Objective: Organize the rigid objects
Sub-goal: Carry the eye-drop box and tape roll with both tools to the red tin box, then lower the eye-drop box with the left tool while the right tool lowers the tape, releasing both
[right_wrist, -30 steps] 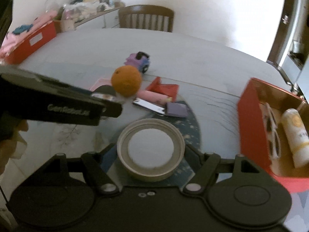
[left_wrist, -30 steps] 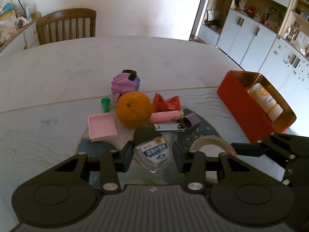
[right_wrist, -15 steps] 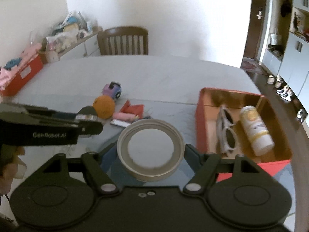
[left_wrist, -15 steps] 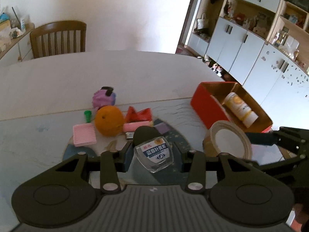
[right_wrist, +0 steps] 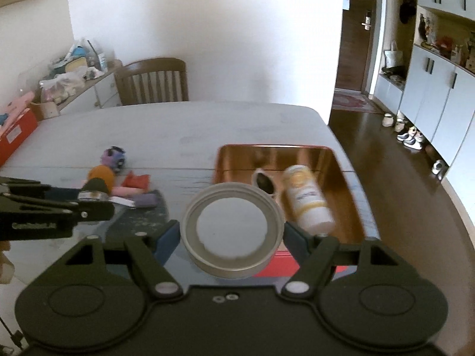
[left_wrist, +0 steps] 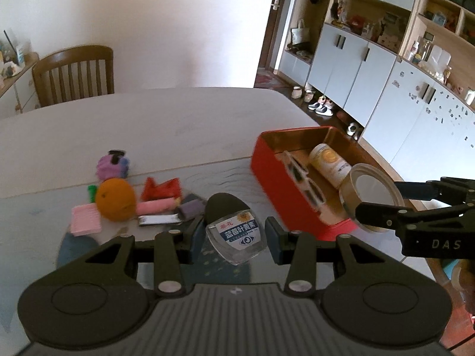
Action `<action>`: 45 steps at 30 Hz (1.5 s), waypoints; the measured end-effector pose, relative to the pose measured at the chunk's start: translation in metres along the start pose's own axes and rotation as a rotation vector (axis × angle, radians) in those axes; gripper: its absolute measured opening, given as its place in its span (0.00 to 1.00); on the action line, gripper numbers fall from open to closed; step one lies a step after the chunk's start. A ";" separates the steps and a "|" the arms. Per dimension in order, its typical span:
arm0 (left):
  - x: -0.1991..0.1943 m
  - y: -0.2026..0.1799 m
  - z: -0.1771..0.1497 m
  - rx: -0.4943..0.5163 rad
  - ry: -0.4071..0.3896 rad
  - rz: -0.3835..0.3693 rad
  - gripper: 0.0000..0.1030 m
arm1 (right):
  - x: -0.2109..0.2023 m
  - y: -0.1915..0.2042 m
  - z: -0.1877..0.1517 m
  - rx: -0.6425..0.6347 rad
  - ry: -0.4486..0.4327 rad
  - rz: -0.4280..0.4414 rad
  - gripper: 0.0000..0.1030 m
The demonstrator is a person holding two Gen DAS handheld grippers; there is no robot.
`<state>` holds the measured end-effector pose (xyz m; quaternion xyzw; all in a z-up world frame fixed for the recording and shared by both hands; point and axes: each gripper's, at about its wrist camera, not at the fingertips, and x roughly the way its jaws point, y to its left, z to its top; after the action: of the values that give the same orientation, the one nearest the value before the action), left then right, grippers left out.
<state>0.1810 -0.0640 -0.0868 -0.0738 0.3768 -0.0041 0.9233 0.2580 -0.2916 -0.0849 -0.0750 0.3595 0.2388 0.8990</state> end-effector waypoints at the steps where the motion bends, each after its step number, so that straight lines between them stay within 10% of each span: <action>1: 0.003 -0.007 0.003 0.001 0.000 0.000 0.42 | 0.001 -0.006 0.000 0.000 0.001 -0.001 0.73; 20: 0.090 -0.100 0.066 0.025 0.008 0.002 0.42 | 0.040 -0.068 0.003 -0.080 0.074 0.111 0.73; 45: 0.185 -0.130 0.083 0.047 0.136 0.005 0.42 | 0.079 -0.088 0.005 -0.132 0.172 0.181 0.73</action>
<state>0.3775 -0.1929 -0.1394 -0.0507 0.4387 -0.0154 0.8970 0.3528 -0.3372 -0.1385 -0.1215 0.4241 0.3347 0.8327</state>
